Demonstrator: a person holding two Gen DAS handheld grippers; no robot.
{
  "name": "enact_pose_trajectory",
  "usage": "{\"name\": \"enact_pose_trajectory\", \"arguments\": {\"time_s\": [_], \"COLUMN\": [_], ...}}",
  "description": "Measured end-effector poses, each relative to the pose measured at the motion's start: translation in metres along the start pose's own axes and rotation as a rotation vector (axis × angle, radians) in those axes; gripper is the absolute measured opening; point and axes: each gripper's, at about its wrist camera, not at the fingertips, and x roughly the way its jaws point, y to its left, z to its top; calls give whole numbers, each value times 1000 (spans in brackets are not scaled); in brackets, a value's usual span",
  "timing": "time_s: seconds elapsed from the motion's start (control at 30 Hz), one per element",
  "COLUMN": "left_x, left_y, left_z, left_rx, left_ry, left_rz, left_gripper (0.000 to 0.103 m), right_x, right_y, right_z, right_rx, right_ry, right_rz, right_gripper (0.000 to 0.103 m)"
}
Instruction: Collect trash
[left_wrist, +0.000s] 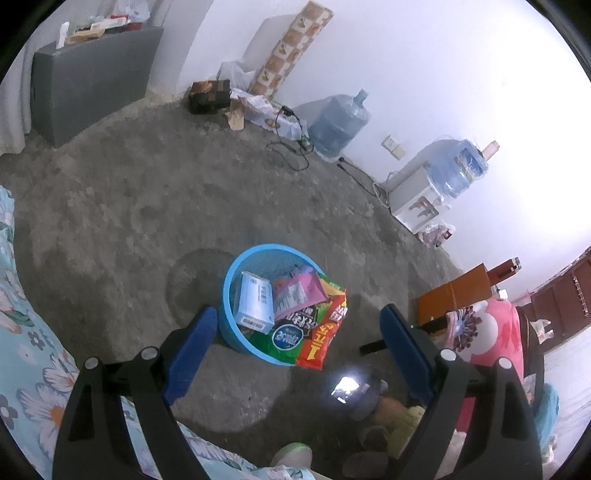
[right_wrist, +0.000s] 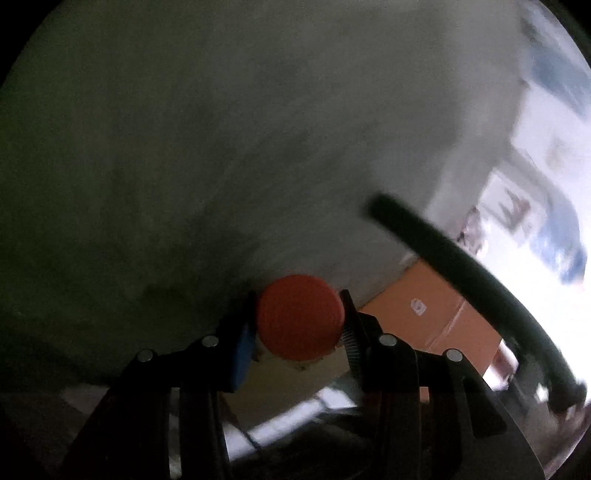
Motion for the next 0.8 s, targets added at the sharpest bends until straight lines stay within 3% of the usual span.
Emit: {"name": "enact_pose_trajectory", "arguments": {"time_s": [0.07, 0.17, 0.27, 0.4, 0.57, 0.67, 0.73, 0.8], "left_x": [-2, -4, -7, -8, -10, -10, -7, -5], "left_y": [1, 2, 2, 8, 19, 21, 22, 22], "left_z": [1, 1, -1, -1, 1, 3, 3, 3], "left_rx": [-3, -3, 3, -20, -63, -75, -76, -76], "left_ry": [-14, -27, -36, -42, -45, -43, -34, -19], "left_rz": [2, 1, -5, -20, -35, -41, -43, -47], "left_gripper": [87, 87, 87, 87, 87, 87, 87, 87], "right_x": [-35, -94, -141, -205, -314, -342, -355, -360], "right_y": [-29, -85, -117, -157, -210, -243, -248, -245], "right_z": [-4, -27, -60, -90, -120, -107, -99, -70], "right_rx": [140, 400, 547, 636, 711, 708, 695, 679], "right_ry": [-50, -154, -244, -382, -660, -801, -849, -863], "right_rz": [73, 282, 337, 333, 434, 558, 618, 624], "right_gripper": [39, 38, 38, 38, 37, 37, 37, 37]}}
